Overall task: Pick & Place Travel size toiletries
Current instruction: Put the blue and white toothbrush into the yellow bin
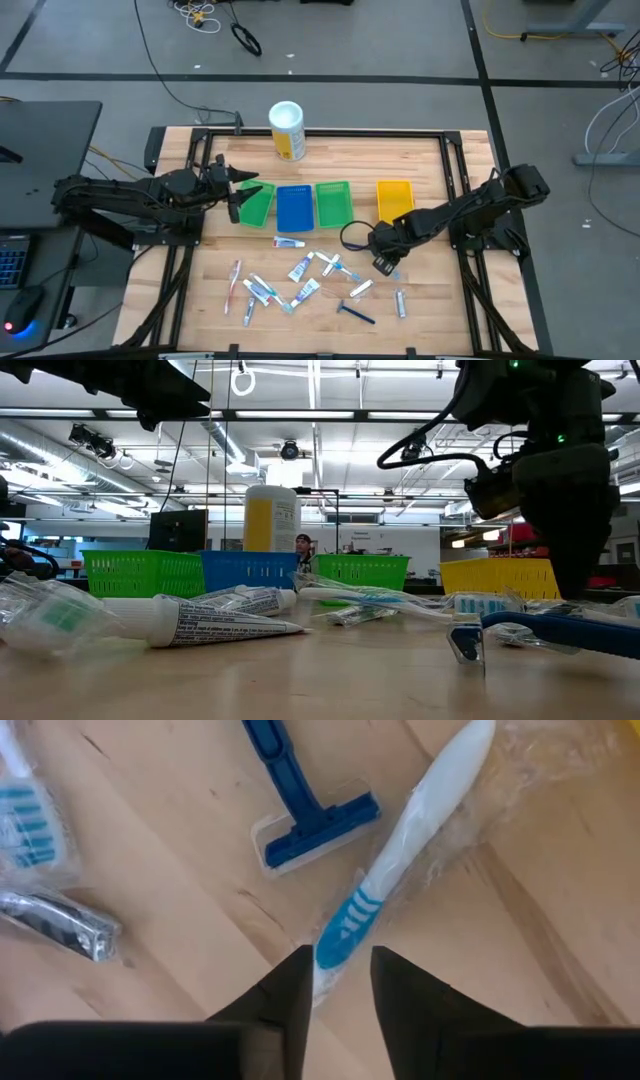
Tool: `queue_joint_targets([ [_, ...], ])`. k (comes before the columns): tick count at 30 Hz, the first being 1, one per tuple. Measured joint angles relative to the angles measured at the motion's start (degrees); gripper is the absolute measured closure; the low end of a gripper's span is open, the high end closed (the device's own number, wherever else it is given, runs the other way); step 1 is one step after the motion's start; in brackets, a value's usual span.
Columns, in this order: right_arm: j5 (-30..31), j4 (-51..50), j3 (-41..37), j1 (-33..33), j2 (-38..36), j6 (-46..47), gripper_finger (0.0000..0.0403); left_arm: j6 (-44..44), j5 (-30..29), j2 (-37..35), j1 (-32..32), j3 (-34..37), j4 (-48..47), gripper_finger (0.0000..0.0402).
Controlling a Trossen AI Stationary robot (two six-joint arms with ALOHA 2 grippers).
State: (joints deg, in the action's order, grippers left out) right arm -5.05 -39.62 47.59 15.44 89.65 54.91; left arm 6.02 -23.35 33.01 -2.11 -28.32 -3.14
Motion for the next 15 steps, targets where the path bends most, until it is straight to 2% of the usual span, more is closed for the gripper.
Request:
queue_joint_targets([
  [6, 0.4, 0.9, 0.0, -0.6, 0.0, 3.9, 0.0247, 0.0, 0.0, 0.0, 0.0, 0.0, 0.0, 0.0214],
  [15, 3.2, 1.3, 0.0, -0.3, 1.9, 8.7, 0.0241, -0.3, 0.0, 0.0, 0.0, 0.0, 0.0, 0.0214],
])
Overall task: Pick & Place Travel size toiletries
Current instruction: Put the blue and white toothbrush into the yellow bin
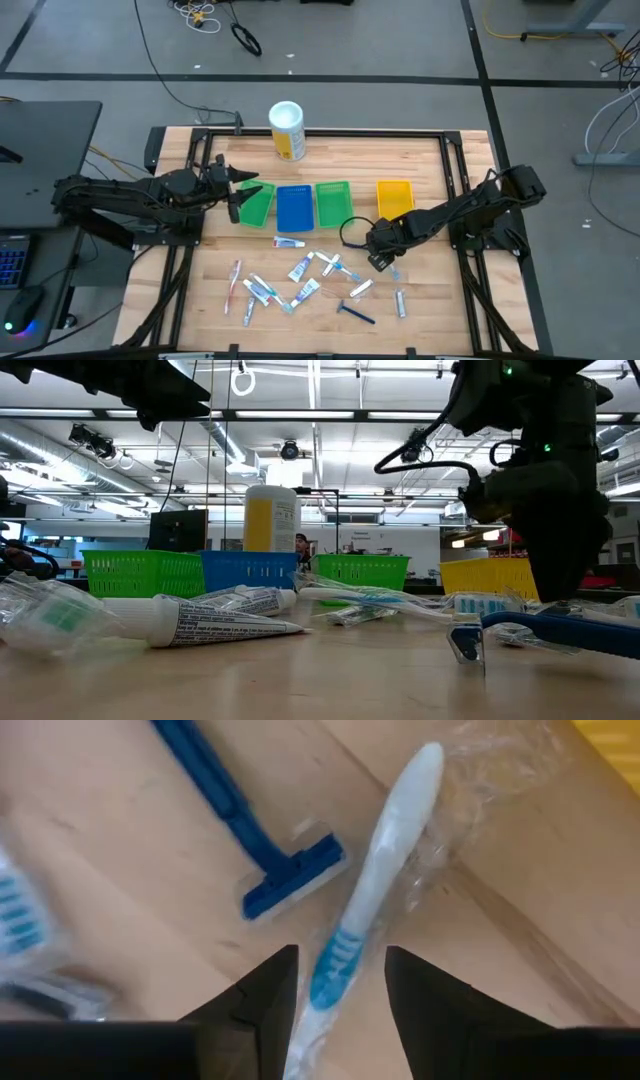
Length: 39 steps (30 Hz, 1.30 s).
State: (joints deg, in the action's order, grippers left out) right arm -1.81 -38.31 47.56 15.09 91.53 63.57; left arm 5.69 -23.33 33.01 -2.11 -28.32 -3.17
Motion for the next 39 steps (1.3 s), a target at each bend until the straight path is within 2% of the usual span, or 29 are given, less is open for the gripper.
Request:
queue_joint_targets([
  [10, 2.0, 0.1, 0.2, 0.3, 3.5, -4.4, 0.0249, -0.1, 0.0, 0.0, 0.0, 0.0, -0.4, 0.0214],
  [19, 1.8, -0.5, 0.1, 0.4, 3.6, -4.5, 0.0322, 0.1, 0.0, 0.0, 0.0, 0.0, -0.4, 0.0214],
  [25, 0.5, -0.5, 0.0, 0.3, 3.3, -2.9, 0.0336, 0.1, 0.0, 0.0, 0.0, 0.0, -0.4, 0.0214],
  [32, -1.5, -0.7, -0.3, 0.5, -2.7, -0.5, 0.0337, 0.1, 0.0, 0.0, 0.0, 0.0, -0.4, 0.0214],
  [39, 1.7, -2.6, -0.1, 0.4, -10.4, -1.6, 0.0338, 0.1, 0.0, 0.0, 0.0, 0.0, -0.4, 0.0214],
])
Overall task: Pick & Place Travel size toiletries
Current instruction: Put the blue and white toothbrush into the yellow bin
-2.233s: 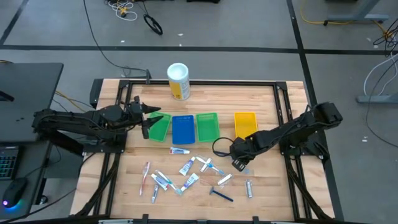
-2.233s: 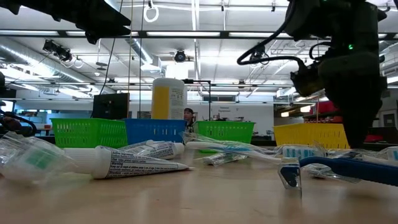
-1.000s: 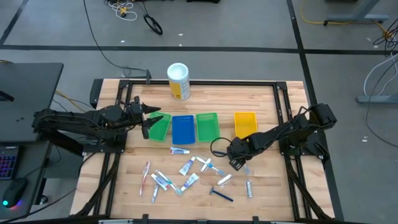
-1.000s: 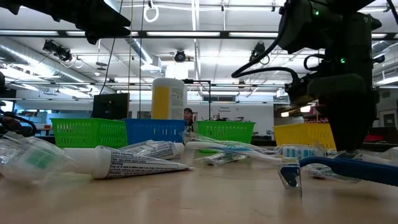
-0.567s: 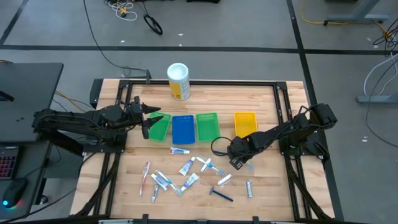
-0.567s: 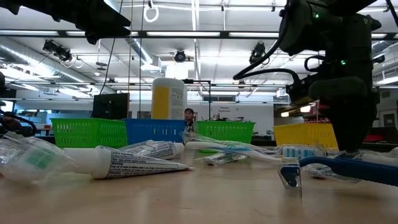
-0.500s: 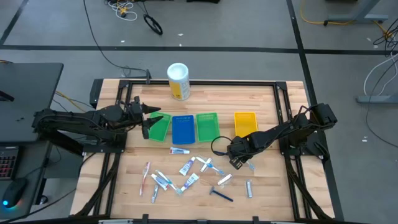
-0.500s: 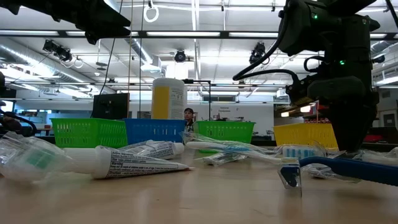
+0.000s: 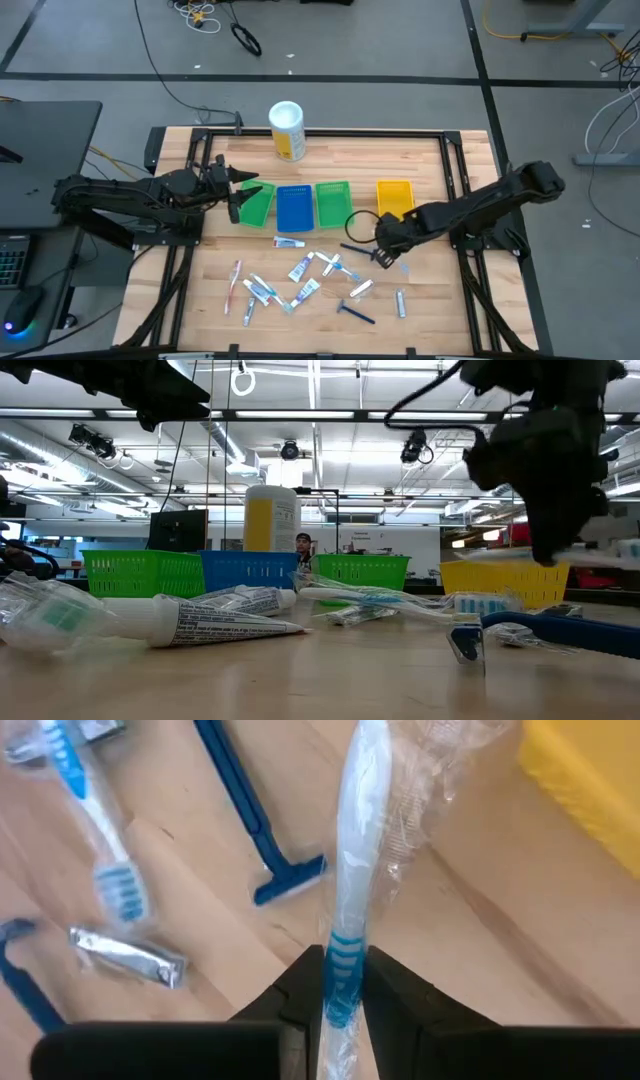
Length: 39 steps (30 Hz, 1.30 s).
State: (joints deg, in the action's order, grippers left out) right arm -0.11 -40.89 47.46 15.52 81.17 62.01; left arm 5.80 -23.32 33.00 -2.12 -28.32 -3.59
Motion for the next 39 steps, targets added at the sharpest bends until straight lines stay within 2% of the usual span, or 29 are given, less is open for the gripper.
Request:
queue_joint_targets([
  [4, 2.0, -0.3, 0.0, 0.0, -4.5, -1.2, 0.0338, 0.0, 0.0, 0.0, 0.0, 0.0, 0.0, 0.0214],
  [9, 7.4, 0.0, 0.0, -0.1, -9.7, -5.3, 0.0339, 0.0, 0.0, 0.0, 0.0, 0.0, 0.0, 0.0214],
  [15, 20.6, 0.0, 0.1, -0.6, -13.8, -12.8, 0.0339, 0.2, 0.0, 0.0, 0.0, 0.0, 0.0, 0.0214],
  [24, 39.4, -2.7, 0.1, -5.6, -13.6, -20.0, 0.0339, 1.0, 1.4, 0.0, 0.0, 0.0, 0.0, 0.0214],
  [27, 39.8, -2.5, -0.2, -7.8, -13.6, -20.1, 0.0339, 1.3, 1.7, 0.0, 0.0, 0.0, 0.0, 0.0214],
  [32, 37.1, -1.0, -4.4, -9.2, -13.2, -20.5, 0.0339, 1.4, 1.8, 0.0, 0.0, 0.0, 0.0, 0.0214],
  [39, 37.0, 11.0, -13.2, -9.2, -13.1, -25.1, 0.0339, 1.5, 1.7, 0.0, 0.0, 0.0, 0.0, 0.0214],
])
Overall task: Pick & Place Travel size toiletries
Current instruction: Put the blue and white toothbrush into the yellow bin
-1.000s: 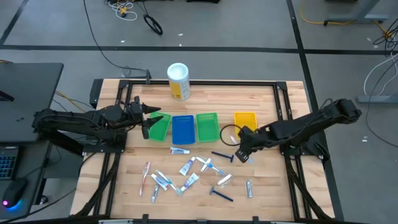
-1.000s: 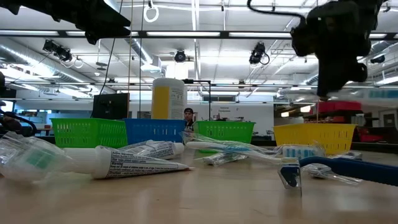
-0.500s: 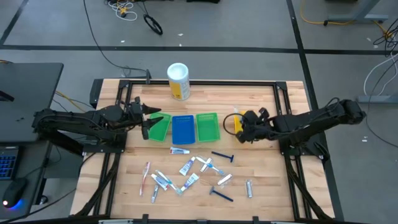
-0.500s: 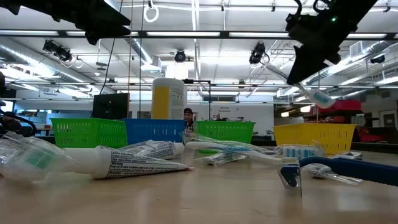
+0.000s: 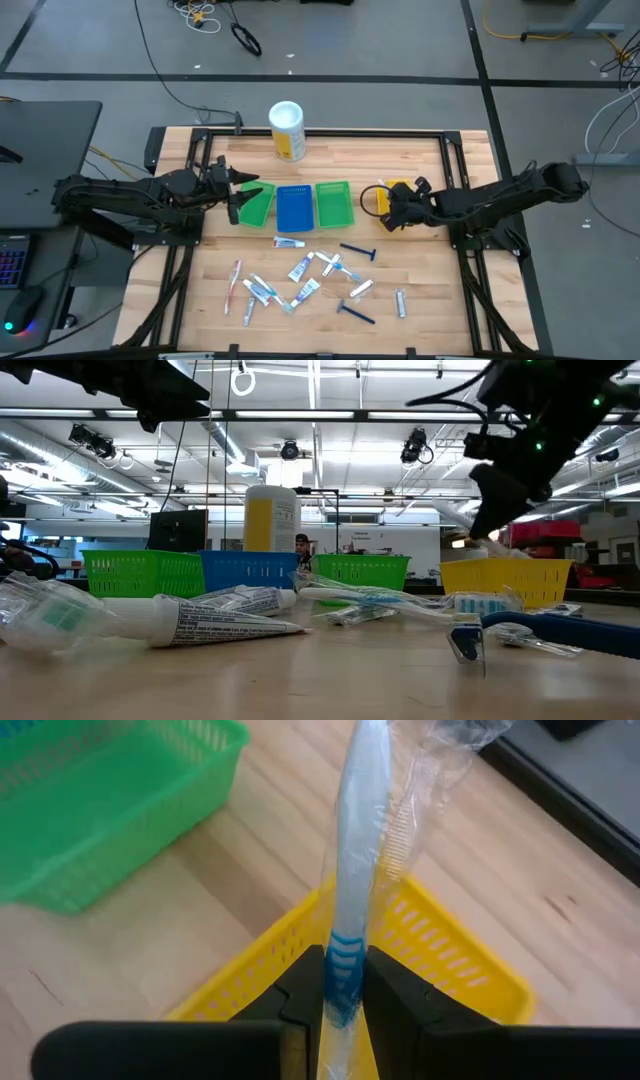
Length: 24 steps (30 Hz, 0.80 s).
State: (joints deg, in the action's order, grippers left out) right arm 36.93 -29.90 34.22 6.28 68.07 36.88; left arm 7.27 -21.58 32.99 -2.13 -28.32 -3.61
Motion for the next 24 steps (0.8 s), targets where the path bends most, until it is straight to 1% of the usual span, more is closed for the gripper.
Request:
queue_joint_targets([
  [3, -0.3, 4.7, -3.6, 0.0, 0.0, -0.9, 0.0339, 0.0, 0.0, 0.0, 0.0, 0.0, 0.0, 0.0214],
  [5, -1.6, 6.5, -5.0, 0.0, 0.0, -0.8, 0.0339, 0.0, 0.0, 0.0, 0.0, 0.0, 0.0, 0.0214],
  [7, -1.7, 7.0, -5.4, 0.0, 0.0, -0.8, 0.0339, 0.0, 0.0, 0.0, 0.0, 0.0, 0.0, 0.0214],
  [11, -4.4, 7.1, -5.4, -0.8, 0.0, -1.1, 0.0332, 0.0, 0.0, 0.0, 0.0, 0.0, 0.0, 0.0214],
  [14, -7.0, 6.9, -5.4, -1.9, 0.0, -1.3, 0.0318, 0.0, 0.0, 0.0, 0.0, 0.0, 0.0, 0.0214],
  [24, -7.5, 6.8, -5.4, -3.8, 0.0, -3.2, 0.0258, 0.0, 0.0, 0.0, 0.0, 0.0, 0.0, 0.0214],
])
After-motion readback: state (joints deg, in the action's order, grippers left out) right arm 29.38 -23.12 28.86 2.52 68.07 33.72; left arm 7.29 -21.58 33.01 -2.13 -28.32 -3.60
